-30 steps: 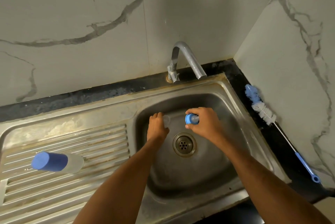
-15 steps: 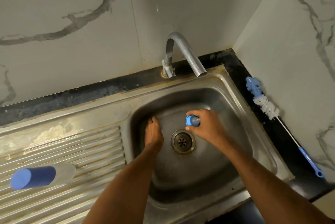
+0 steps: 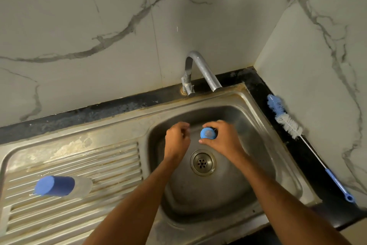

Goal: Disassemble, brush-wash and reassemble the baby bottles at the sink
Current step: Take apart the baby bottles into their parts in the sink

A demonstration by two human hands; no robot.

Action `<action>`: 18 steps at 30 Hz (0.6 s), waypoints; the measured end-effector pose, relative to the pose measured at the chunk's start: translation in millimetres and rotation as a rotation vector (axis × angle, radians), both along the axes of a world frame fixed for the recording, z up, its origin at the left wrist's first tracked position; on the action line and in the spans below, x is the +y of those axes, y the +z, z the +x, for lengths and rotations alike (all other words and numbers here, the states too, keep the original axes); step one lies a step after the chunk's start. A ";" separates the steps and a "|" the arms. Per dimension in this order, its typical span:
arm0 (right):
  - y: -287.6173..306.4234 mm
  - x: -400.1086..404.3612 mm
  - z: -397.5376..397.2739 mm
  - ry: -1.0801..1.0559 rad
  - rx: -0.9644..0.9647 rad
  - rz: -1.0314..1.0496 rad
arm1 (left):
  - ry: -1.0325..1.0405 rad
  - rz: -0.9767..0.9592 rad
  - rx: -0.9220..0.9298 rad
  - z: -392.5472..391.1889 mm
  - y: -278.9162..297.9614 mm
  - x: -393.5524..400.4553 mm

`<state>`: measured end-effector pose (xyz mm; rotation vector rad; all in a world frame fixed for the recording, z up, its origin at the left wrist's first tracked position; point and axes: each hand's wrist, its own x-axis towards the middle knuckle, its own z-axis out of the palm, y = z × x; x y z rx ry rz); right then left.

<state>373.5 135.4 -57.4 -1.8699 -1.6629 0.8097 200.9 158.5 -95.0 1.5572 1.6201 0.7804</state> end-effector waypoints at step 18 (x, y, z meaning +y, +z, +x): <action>60.9 -39.6 16.1 -0.148 0.788 -0.075 | -0.042 -0.192 -0.433 30.5 88.7 -26.5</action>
